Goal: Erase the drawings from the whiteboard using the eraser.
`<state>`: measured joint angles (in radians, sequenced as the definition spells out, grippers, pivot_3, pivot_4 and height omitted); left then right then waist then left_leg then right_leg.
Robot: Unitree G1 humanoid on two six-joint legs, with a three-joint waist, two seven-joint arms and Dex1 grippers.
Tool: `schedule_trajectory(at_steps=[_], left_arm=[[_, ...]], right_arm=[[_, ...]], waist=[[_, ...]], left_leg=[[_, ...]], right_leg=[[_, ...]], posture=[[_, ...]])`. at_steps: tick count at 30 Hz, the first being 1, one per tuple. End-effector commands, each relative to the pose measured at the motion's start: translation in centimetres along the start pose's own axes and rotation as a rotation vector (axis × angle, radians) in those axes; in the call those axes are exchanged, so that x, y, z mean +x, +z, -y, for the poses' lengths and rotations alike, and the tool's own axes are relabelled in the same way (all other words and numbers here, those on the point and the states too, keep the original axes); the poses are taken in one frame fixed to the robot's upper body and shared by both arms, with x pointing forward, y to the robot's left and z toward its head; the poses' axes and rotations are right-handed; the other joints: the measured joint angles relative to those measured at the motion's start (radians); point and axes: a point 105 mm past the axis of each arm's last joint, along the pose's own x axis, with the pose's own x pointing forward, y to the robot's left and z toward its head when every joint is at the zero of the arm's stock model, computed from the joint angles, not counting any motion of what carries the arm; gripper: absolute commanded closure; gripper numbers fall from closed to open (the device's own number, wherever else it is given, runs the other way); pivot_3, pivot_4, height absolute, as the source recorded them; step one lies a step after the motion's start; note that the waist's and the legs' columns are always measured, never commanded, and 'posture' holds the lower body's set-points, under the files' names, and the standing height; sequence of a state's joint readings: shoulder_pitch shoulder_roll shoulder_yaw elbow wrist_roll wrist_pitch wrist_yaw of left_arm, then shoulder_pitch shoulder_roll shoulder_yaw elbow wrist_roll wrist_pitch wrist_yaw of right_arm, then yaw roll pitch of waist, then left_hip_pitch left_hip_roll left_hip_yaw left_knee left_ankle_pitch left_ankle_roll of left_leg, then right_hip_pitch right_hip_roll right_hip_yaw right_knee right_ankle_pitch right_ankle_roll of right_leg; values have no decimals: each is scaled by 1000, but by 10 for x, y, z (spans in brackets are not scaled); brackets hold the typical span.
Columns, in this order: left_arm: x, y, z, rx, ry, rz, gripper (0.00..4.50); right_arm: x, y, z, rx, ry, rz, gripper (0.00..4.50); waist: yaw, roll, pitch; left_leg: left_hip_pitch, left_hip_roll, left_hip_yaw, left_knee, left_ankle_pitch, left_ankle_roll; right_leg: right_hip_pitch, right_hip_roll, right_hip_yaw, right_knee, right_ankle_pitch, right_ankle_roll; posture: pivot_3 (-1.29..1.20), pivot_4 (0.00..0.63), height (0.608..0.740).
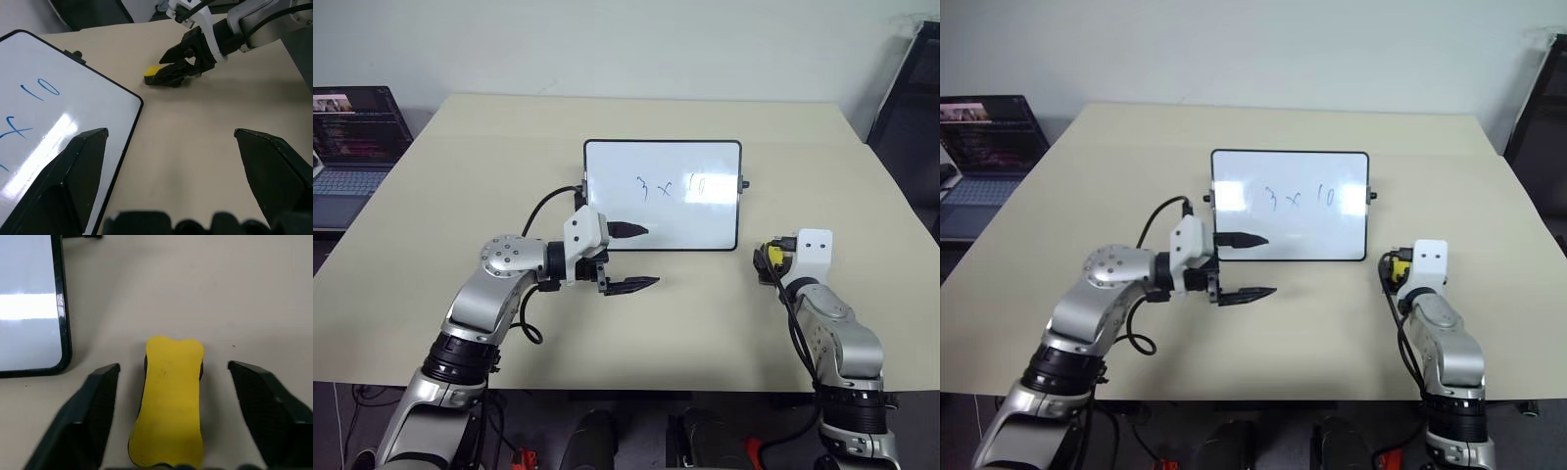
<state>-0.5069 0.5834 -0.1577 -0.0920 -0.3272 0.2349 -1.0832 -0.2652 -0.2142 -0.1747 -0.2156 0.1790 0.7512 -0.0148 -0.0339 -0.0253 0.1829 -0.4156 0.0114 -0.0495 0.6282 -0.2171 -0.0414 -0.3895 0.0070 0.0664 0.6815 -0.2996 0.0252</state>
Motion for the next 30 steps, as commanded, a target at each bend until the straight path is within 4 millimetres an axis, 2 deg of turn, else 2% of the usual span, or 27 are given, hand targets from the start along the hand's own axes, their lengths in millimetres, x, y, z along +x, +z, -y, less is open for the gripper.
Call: schedule_trajectory(at_steps=[1, 5, 6, 14, 20, 23, 25, 30], left_arm=[[-1, 11, -1, 42, 7, 23, 0], [-2, 10, 1, 38, 9, 21, 0], [-2, 10, 1, 37, 10, 20, 0], [-3, 9, -2, 27, 34, 18, 0], [-3, 6, -14, 16, 126, -30, 0], [-1, 9, -18, -26, 188, -10, 0], [-1, 9, -28, -40, 264, -25, 0], [0, 11, -44, -67, 385, -82, 0]], right_arm=[[0, 12, 1, 10, 2, 44, 2083], [1, 9, -1, 8, 11, 27, 3431], [2, 8, -1, 9, 14, 23, 3498], [2, 13, -4, 3, 30, 45, 3500], [-17, 40, -12, -65, 152, 156, 3503], [-35, 49, -28, -122, 286, 184, 3503], [-45, 61, -34, -154, 344, 219, 3503], [-57, 90, -56, -264, 460, 312, 3503]], waist=[[0, 0, 0], [0, 0, 0], [0, 0, 0], [0, 0, 0], [1, 0, 0], [1, 0, 0], [0, 0, 0], [-2, 0, 0]], left_leg=[[0, 0, 0, 0, 0, 0], [0, 0, 0, 0, 0, 0], [0, 0, 0, 0, 0, 0], [0, 0, 0, 1, 0, 0], [0, 0, -1, 1, 0, 0], [0, 0, -2, 1, 0, 0], [0, 0, -2, 1, 0, 0], [1, 0, -3, 3, 0, 0]], right_leg=[[0, 0, 0, 0, 0, 0], [0, 0, 0, 0, 0, 0], [0, 0, 0, 0, 0, 0], [0, 0, 0, 1, 0, 0], [0, 0, 0, 1, 0, 0], [0, 0, 0, 1, 0, 0], [1, 0, -1, 1, 0, 0], [1, 0, -2, 2, 1, 2]], posture=[[0, 150, 740], [0, 150, 740], [0, 150, 740], [0, 150, 740], [0, 150, 740], [0, 150, 740], [0, 150, 740], [0, 150, 740]])
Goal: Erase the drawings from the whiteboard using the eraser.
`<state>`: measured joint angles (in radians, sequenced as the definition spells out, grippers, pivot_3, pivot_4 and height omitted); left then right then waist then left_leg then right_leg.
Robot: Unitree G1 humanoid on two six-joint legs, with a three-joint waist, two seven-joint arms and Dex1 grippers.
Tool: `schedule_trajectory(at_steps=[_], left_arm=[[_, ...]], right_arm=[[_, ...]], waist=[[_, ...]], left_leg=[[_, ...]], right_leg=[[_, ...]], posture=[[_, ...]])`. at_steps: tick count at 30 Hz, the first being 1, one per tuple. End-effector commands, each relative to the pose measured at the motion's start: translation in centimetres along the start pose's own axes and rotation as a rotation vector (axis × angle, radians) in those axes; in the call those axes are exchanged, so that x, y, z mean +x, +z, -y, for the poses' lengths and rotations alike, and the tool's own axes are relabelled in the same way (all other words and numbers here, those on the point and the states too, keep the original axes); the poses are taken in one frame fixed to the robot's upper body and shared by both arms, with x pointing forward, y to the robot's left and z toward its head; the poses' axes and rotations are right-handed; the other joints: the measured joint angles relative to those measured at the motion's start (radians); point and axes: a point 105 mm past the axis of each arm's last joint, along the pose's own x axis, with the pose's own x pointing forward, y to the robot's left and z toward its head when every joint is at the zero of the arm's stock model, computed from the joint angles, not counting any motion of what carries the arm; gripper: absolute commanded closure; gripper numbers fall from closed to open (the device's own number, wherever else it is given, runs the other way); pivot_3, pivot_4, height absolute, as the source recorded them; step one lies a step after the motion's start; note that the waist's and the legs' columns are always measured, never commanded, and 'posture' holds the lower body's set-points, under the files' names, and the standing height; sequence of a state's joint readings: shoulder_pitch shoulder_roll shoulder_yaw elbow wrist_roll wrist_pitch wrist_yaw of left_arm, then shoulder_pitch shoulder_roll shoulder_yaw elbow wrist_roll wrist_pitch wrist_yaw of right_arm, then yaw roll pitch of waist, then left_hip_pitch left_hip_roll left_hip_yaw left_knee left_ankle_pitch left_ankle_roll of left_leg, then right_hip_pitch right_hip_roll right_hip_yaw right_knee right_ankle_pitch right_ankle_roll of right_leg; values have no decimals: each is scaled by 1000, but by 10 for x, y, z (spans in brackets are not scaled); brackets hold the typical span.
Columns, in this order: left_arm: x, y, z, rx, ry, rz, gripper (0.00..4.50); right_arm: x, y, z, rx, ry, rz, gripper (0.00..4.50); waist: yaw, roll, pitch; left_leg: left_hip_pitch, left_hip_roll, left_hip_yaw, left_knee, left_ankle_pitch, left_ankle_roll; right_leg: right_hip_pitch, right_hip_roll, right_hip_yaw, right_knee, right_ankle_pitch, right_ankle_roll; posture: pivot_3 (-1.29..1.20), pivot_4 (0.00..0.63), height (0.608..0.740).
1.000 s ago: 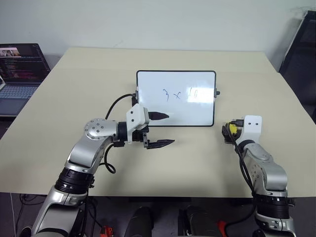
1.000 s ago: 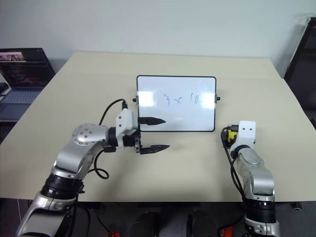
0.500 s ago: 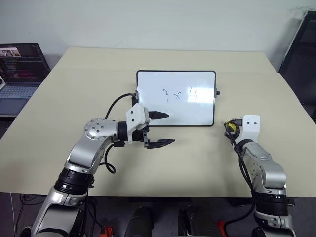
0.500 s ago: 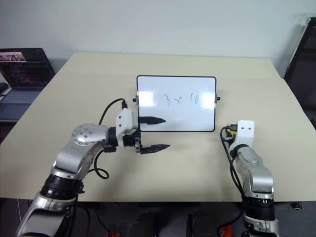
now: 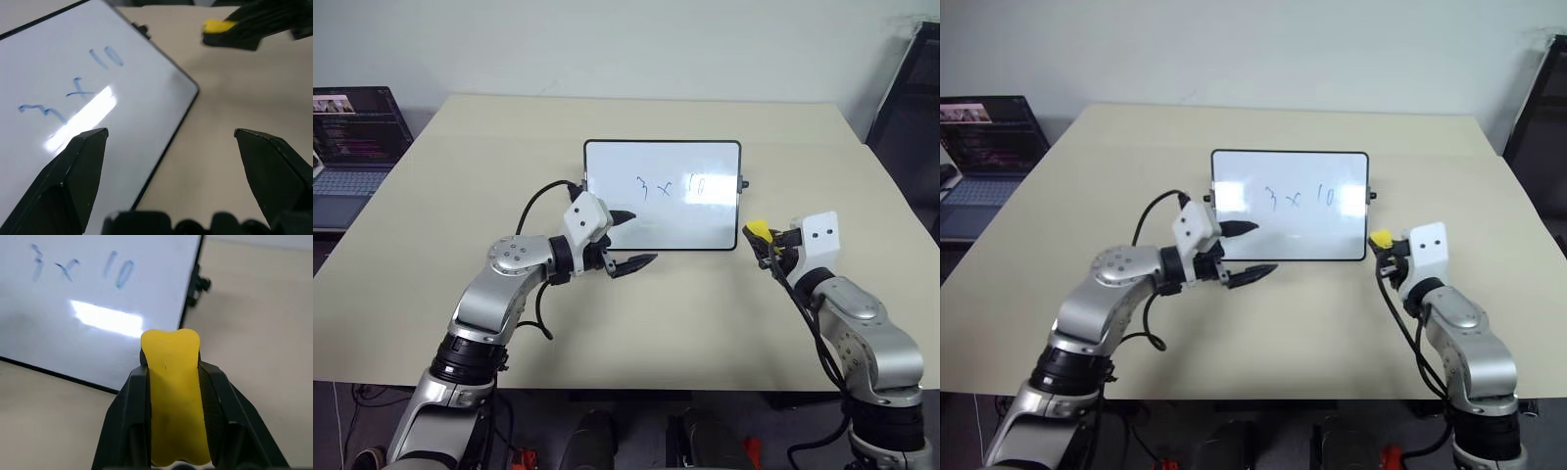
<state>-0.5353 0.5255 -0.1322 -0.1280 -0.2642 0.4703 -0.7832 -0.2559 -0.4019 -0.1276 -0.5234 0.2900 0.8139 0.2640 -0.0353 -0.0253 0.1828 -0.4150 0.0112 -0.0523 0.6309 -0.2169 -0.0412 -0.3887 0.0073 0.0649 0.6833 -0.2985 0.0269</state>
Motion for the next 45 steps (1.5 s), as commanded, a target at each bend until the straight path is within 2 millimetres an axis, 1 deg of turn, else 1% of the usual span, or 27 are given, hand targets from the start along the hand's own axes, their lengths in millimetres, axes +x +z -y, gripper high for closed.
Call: schedule_trajectory(at_steps=[1, 3, 6, 8, 10, 13, 17, 20, 23, 26, 28, 31, 34, 36, 39, 42, 45], left_arm=[[0, 23, -9, 45, 79, 19, 0], [2, 25, -9, 53, 97, 6, 0], [3, 28, -13, 43, 137, -3, 0], [4, 30, -15, 42, 157, -5, 0], [5, 33, -18, 30, 182, 1, 0], [5, 37, -15, 25, 197, 6, 0], [6, 39, -14, 21, 210, 0, 0], [7, 41, -16, 15, 218, -2, 0], [7, 39, -17, 17, 223, -14, 0], [8, 38, -18, 20, 225, -23, 0], [9, 38, -16, 21, 219, -23, 0], [8, 36, -14, 23, 212, -26, 0], [7, 34, -13, 20, 211, -31, 0], [7, 34, -13, 21, 212, -32, 0], [8, 34, -12, 15, 213, -28, 0], [10, 34, -11, 11, 210, -25, 0], [10, 34, -9, 11, 202, -23, 0]], right_arm=[[2, 37, -20, -127, 108, 110, 3503], [8, 47, -31, -194, 164, 127, 3503], [24, 57, -47, -204, 225, 152, 3503], [33, 61, -52, -204, 237, 163, 3503], [46, 67, -57, -205, 243, 174, 3503], [68, 76, -65, -250, 252, 184, 3503], [88, 80, -64, -298, 236, 180, 3503], [105, 79, -58, -336, 204, 156, 3503], [114, 78, -52, -359, 178, 144, 3503], [123, 72, -39, -369, 128, 118, 3503], [127, 66, -31, -385, 106, 96, 3503], [126, 54, -26, -392, 109, 56, 3503], [120, 35, -23, -407, 136, -10, 3504], [118, 28, -22, -415, 142, -37, 3504], [110, 13, -25, -451, 203, -102, 3504], [107, 10, -28, -463, 232, -124, 3504], [109, 18, -26, -463, 211, -101, 3504]], waist=[[0, 0, 0], [-1, 0, 0], [-1, 0, 0], [2, 0, 0], [3, 0, 0], [2, 0, 0], [2, 0, 0], [2, 0, 0], [3, 0, 0], [2, 0, 0], [2, 0, 0], [2, 0, 0], [2, 0, 0], [3, 0, 0], [3, 0, 0], [2, 0, 0], [-2, 0, 0]], left_leg=[[0, 0, 0, 0, 0, 0], [0, 0, 0, 0, 0, 0], [0, 0, 0, 0, 0, 0], [0, 0, 0, 0, 0, 0], [0, 0, 0, 0, 0, 0], [0, 0, 1, 1, 0, 0], [0, 0, 0, 0, 0, 0], [0, 0, 0, 0, 0, 0], [0, -1, 1, 0, 0, 0], [0, -1, 1, 0, 0, 0], [0, -1, 1, 0, 0, 0], [0, -1, 1, 0, 0, 0], [0, -1, 1, 0, 0, 0], [0, -1, 0, 0, 0, 0], [0, -1, 0, 2, 0, 0], [0, -1, 0, 5, 0, 0], [1, -1, 0, 10, 0, 0]], right_leg=[[0, 0, 0, 0, 0, 0], [0, 0, -1, 0, 0, 0], [0, 0, -1, 0, 0, 0], [0, 0, -1, 0, 0, 0], [0, 0, -1, 0, 0, 0], [0, -1, -1, 0, 1, 0], [0, -1, -1, 0, 1, 0], [0, -1, -1, 0, 1, 0], [0, -2, -1, 0, 1, 0], [-1, -5, -2, 0, 1, 0], [-1, -6, -2, 0, 1, 0], [-1, -6, -2, 0, 1, 0], [-1, -6, -2, 0, 1, 0], [0, -6, -2, 0, 1, 0], [0, -6, -2, 2, 1, 0], [0, -6, -2, 6, 1, 0], [0, -5, -2, 11, 1, 0]], posture=[[0, 150, 740], [0, 150, 740], [0, 150, 740], [0, 150, 740], [0, 150, 740], [0, 150, 740], [0, 150, 740], [0, 150, 740], [0, 150, 740], [0, 150, 740], [0, 150, 740], [0, 150, 740], [0, 150, 740], [0, 150, 740], [0, 150, 740], [0, 150, 740], [0, 150, 740]])
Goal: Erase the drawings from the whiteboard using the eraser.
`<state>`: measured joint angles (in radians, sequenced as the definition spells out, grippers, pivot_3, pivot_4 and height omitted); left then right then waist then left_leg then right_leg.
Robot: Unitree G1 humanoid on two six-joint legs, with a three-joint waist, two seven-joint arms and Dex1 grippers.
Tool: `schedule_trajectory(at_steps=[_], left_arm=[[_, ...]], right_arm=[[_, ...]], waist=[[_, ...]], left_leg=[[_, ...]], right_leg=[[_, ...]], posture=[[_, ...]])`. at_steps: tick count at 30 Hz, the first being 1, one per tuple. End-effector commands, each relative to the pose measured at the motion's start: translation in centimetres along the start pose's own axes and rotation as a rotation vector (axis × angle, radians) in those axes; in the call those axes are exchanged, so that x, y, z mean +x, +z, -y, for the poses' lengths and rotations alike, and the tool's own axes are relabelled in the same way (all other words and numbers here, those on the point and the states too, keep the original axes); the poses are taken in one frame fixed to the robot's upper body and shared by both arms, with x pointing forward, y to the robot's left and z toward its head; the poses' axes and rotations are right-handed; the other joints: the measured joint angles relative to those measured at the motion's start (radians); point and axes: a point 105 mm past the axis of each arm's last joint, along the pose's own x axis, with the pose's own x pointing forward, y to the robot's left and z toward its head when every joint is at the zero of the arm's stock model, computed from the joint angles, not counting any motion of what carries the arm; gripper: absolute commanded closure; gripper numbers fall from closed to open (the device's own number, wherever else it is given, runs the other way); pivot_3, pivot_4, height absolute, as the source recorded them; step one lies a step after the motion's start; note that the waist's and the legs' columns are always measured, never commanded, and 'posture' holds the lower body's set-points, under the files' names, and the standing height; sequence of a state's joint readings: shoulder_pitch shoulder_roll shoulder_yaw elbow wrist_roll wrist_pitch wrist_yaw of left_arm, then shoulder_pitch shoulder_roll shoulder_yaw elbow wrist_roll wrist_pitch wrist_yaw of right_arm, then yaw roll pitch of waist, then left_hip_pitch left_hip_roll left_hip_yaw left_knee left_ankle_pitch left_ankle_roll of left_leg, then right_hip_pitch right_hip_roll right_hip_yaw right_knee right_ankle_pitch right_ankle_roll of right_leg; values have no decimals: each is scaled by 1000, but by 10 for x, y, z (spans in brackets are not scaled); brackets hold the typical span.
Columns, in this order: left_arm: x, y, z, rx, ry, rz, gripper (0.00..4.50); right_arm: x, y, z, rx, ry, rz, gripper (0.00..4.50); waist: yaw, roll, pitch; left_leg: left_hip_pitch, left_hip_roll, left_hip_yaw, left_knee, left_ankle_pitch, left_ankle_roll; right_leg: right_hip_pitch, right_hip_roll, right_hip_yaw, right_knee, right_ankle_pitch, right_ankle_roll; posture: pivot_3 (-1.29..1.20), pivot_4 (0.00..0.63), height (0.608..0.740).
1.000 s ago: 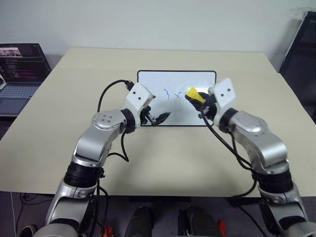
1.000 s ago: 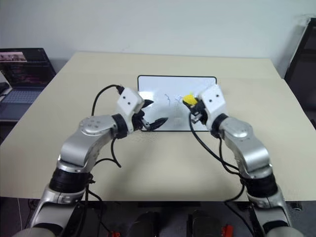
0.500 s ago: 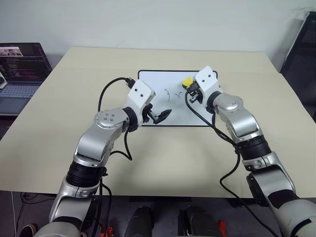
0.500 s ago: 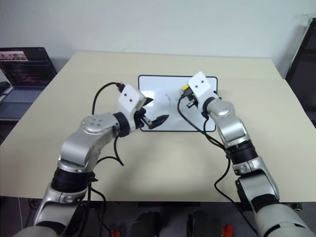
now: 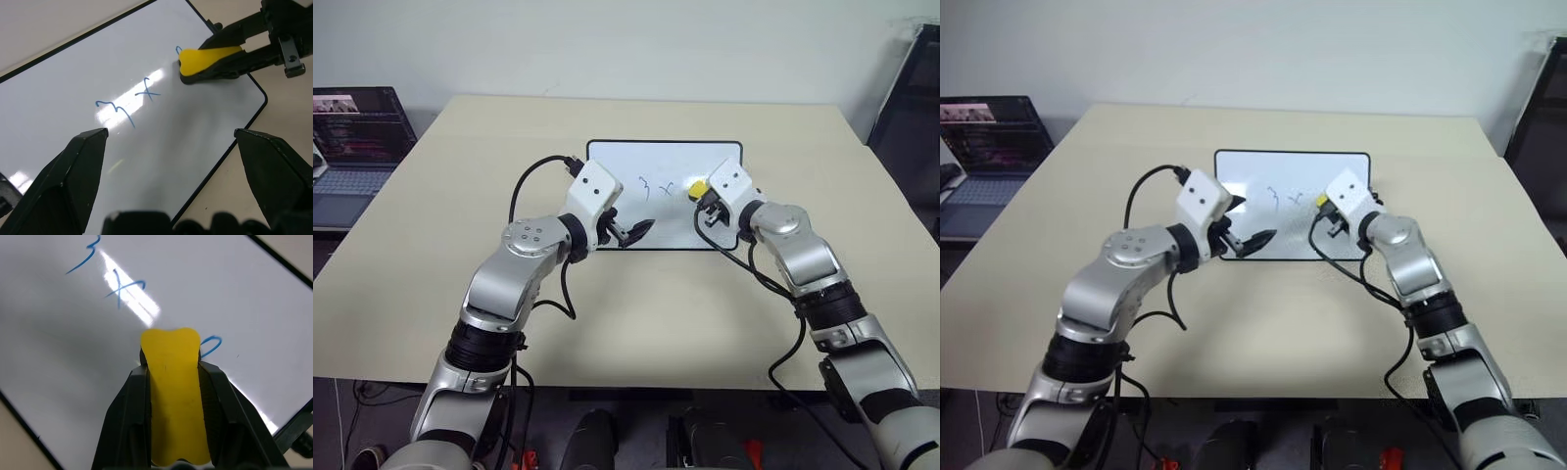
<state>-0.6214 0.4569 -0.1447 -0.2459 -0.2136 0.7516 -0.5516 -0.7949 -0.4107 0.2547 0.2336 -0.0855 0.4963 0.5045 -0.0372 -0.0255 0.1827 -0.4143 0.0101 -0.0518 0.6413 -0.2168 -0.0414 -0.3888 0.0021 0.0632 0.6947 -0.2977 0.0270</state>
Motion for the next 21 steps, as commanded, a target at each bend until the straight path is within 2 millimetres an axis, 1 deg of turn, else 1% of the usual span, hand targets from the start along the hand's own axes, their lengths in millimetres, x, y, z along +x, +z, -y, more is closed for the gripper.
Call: schedule_trajectory(at_steps=[1, 4, 6, 9, 11, 14, 16, 21], left_arm=[[-3, 13, 4, 38, -1, 48, 0], [-4, 11, 6, 38, -11, 45, 0], [-4, 9, 11, 40, -28, 39, 0], [-5, 7, 18, 39, -53, 38, 0], [-5, 7, 20, 41, -59, 37, 0], [-6, 6, 21, 39, -59, 36, 0], [-6, 5, 20, 38, -57, 35, 0], [-6, 5, 19, 34, -54, 35, 0]], right_arm=[[-1, 9, 13, 3, -55, 20, 3505], [1, 18, 26, 30, -111, 49, 3505], [3, 23, 36, 49, -155, 64, 3505], [6, 25, 43, 70, -180, 71, 3505], [8, 22, 41, 74, -173, 63, 3505], [8, 9, 32, 61, -116, 18, 3505], [6, 1, 22, 42, -60, -14, 3505], [-4, -17, 8, -26, 39, -84, 3505]], waist=[[-1, 0, 0], [-3, 0, 0], [-4, 0, 0], [-4, 0, 0], [-4, 0, 0], [-5, 0, 0], [-4, 0, 0], [-5, 0, 0]], left_leg=[[0, 0, 0, 2, 0, 0], [1, 0, 0, 3, 0, 0], [1, 0, 0, 3, 0, 0], [0, 0, 0, 3, 0, 0], [0, 0, 0, 3, 0, 0], [0, 1, 0, 2, 0, 0], [0, 0, 0, 3, 0, 0], [1, 0, 0, 3, 0, 0]], right_leg=[[0, 0, 0, 2, 0, 0], [0, 2, 0, 3, 0, 0], [0, 4, 1, 3, 0, 0], [0, 4, 1, 3, 0, 0], [0, 4, 1, 3, 0, 0], [0, 4, 2, 3, 0, 0], [0, 4, 2, 3, 0, 0], [1, 4, 2, 3, 0, 1]], posture=[[0, 150, 740], [0, 150, 740], [0, 150, 740], [0, 150, 740], [0, 150, 740], [0, 150, 740], [0, 150, 740], [0, 150, 740]])
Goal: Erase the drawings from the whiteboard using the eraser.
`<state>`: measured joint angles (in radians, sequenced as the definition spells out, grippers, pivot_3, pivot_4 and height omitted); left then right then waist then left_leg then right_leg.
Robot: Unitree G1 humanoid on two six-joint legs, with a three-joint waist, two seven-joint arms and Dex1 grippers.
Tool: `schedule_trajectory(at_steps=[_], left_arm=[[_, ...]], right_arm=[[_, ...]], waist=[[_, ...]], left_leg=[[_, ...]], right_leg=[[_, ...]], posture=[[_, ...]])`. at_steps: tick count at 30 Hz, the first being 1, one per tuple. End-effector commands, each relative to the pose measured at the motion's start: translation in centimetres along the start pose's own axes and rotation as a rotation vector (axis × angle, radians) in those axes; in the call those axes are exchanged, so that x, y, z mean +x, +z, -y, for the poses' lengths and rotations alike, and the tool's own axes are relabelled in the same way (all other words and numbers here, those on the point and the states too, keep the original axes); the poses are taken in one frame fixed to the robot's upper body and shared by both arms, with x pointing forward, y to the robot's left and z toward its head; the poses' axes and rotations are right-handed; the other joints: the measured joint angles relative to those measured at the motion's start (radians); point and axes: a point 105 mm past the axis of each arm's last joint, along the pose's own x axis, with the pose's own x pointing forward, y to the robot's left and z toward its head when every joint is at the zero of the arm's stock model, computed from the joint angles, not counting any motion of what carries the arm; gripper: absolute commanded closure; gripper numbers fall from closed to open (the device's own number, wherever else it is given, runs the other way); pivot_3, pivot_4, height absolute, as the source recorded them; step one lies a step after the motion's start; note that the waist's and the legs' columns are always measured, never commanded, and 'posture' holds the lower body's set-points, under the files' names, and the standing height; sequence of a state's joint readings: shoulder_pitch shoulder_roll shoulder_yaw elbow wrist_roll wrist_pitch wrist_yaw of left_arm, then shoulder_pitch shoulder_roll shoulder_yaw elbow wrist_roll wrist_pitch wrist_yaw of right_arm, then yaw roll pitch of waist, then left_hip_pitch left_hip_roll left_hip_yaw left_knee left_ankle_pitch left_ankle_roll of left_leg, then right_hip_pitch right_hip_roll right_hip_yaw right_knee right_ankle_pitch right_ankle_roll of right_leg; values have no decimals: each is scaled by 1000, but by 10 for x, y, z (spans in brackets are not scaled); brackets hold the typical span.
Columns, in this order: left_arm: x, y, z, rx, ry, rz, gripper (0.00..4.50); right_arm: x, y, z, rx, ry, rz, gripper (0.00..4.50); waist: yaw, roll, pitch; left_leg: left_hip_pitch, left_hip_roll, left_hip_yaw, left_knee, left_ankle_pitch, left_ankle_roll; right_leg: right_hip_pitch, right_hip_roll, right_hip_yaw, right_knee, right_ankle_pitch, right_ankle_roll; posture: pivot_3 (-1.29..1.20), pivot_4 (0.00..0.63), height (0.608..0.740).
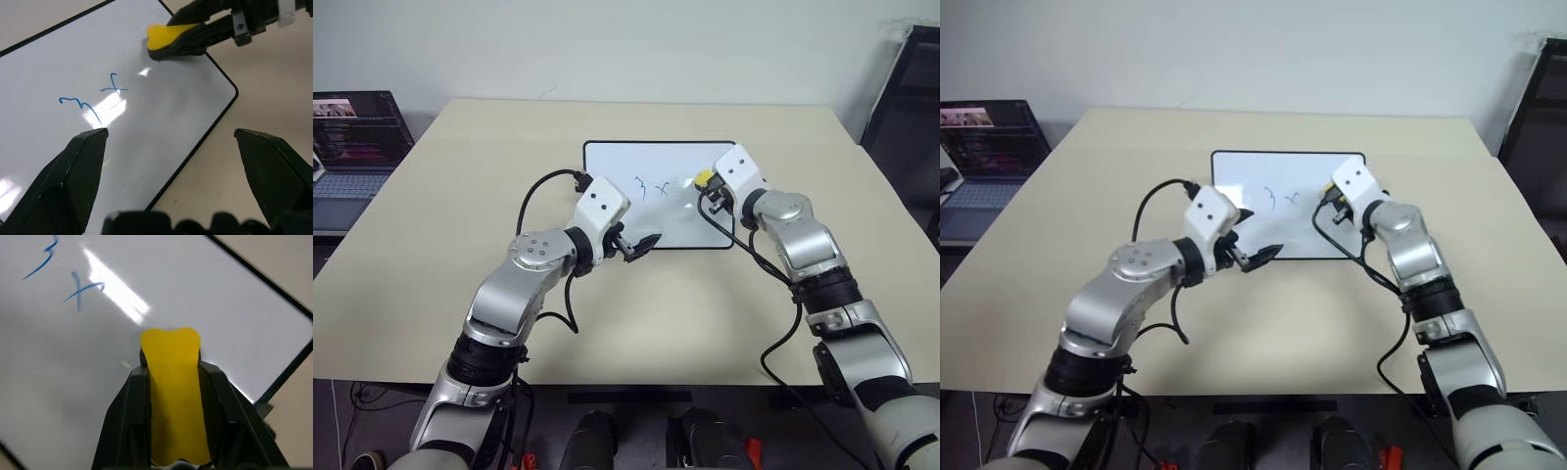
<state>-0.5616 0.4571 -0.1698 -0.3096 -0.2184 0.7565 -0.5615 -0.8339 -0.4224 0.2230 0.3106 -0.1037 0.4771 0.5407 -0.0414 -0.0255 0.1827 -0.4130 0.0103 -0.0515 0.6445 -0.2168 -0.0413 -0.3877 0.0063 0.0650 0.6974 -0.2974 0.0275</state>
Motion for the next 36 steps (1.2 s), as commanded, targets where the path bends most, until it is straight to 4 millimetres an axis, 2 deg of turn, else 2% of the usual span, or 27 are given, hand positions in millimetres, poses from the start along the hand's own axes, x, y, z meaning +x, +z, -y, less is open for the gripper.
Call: schedule_trajectory(at_steps=[1, 5, 9, 12, 15, 22, 25, 27, 29, 32, 36], left_arm=[[-2, 13, 2, 32, -5, 43, 0], [-2, 13, 1, 29, -5, 44, 0], [-2, 13, 3, 28, -9, 43, 0], [-2, 12, 4, 26, -9, 43, 0], [-1, 12, 4, 24, -7, 43, 0], [-4, 5, 1, 13, 23, 35, 0], [-5, 3, -4, 4, 51, 36, 0], [-9, 1, -11, -13, 103, 51, 0], [-16, -1, -19, -41, 151, 73, 0], [-25, -7, -24, -58, 197, 88, 0], [-32, -11, -24, -79, 212, 97, 0]], right_arm=[[-5, -13, -8, -45, 55, -61, 3505], [-4, -4, 1, -51, -4, -27, 3505], [3, 20, 19, -8, -138, 65, 3506], [7, 24, 24, 7, -172, 75, 3506], [10, 20, 31, 27, -190, 57, 3506], [1, 3, 0, 3, -21, 15, 3506], [-4, 14, 5, 15, -65, 87, 3506], [-12, 34, 20, 133, -148, 234, 3506], [-22, 43, 25, 219, -185, 340, 3506], [-36, 51, 5, 248, -91, 453, 3506], [-48, 40, -12, 244, -58, 467, 3506]], waist=[[0, 0, 0], [-5, 0, 0], [-16, 0, 0], [-14, 0, 0], [-14, 0, 0], [-13, 0, 0], [-15, 0, 0], [-17, 0, 0], [-17, 0, 0], [-13, 0, 0], [-8, 0, 0]], left_leg=[[0, 0, 0, 0, 0, 0], [1, 1, 1, 0, 0, 0], [2, 1, 2, 0, 0, 0], [2, 1, 1, 0, 0, 0], [2, 0, 2, -1, 0, 0], [2, 0, 1, -1, 0, 0], [2, 0, 2, -1, 0, 0], [2, 1, 2, -1, 0, 0], [2, 1, 2, -1, 0, 0], [0, 2, -1, -2, 0, 0], [-3, 1, -2, -2, 0, 0]], right_leg=[[0, 0, 0, 0, 0, 0], [0, 1, 0, 0, 0, 0], [1, 1, 2, 0, 0, 1], [0, 1, 1, 0, 1, 1], [0, 0, 2, 0, 1, 1], [1, 0, 1, 0, 1, 1], [0, 0, 2, 0, 1, 1], [0, 0, 2, 0, 1, 1], [0, 0, 2, 0, 1, 1], [-1, 0, 2, -1, 0, 1], [-1, -3, 2, -4, 0, 1]], posture=[[0, 150, 740], [0, 150, 740], [0, 150, 740], [0, 150, 740], [0, 150, 740], [0, 150, 740], [0, 150, 740], [0, 150, 740], [0, 150, 740], [0, 150, 740], [0, 150, 740]])
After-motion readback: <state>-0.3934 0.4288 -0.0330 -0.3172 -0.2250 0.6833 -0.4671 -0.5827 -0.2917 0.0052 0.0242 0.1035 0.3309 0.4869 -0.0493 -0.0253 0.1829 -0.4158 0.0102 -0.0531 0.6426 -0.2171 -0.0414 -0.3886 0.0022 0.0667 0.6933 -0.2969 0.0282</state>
